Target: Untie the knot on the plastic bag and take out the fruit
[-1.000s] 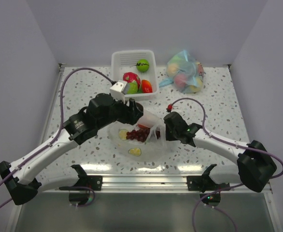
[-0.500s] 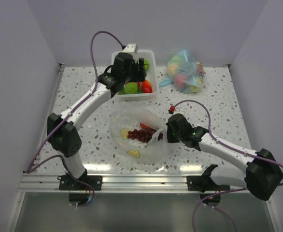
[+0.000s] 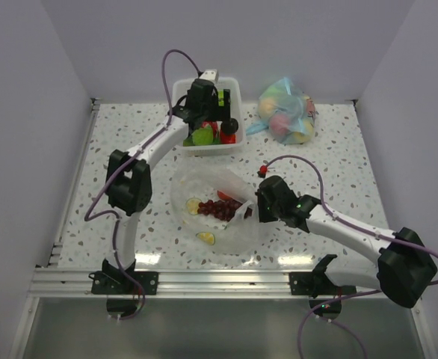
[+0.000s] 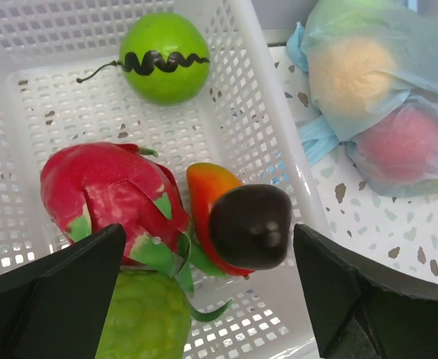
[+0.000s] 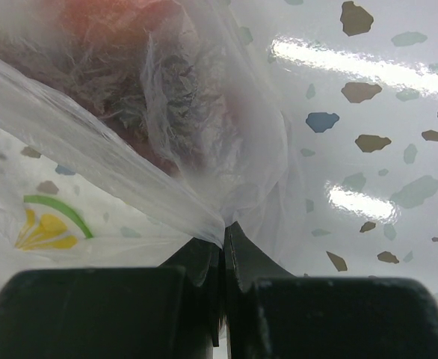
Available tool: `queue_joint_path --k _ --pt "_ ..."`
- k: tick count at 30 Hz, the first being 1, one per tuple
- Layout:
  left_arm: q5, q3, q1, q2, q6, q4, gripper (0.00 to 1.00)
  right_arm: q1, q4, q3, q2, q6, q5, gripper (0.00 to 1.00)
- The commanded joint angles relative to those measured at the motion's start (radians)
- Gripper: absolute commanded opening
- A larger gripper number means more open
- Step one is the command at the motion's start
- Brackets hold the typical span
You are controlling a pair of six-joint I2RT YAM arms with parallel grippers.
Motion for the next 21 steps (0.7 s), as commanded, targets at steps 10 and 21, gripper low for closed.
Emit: queue_joint_path --k 10,21 --pt "-0.027 -0.398 -0.084 -0.554 0.11 0.085 1.0 0.001 -0.021 0.085 0.002 -0.052 0.012 0.0" --pt "-0.173 -0.724 -0.394 -0.895 -0.04 -0.142 0.87 0.001 -0.041 0.104 -0.031 -0.061 0.023 0.0"
